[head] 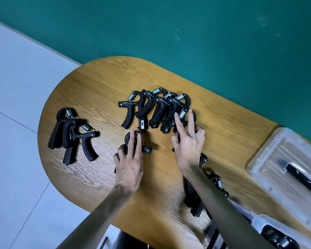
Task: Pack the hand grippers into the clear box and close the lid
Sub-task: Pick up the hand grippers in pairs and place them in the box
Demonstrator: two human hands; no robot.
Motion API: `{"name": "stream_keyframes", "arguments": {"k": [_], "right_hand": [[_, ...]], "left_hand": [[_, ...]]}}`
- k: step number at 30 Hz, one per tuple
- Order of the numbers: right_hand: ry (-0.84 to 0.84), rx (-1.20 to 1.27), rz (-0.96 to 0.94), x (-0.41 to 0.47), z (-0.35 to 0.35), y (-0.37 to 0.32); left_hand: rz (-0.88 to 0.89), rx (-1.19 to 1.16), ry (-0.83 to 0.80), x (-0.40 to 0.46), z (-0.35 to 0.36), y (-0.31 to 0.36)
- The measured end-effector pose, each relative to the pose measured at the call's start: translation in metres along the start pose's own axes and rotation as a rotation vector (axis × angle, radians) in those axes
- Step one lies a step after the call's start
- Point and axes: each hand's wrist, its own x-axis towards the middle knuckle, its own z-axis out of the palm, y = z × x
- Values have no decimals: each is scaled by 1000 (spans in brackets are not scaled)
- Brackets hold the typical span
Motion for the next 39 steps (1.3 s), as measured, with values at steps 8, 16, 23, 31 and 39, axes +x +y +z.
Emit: {"name": "stream_keyframes", "arguments": {"k": [8,16,23,31,39], "right_hand": [[-24,-90,-52,-54,-53,-7],[49,-168,-23,-94,-135,-11],[155,-164,56,-140,-184,2],[236,-110,132,-183,-236,51],[282,-100,220,-255,-274,114]], "left_hand": [[-30,-28,-85,-15,-54,50],[2,-23,13,-58,-110,109],[107,-55,127,-93,-128,155],[188,-57,125,-138,-134,224],[273,-76,118,-210,-109,288]]}}
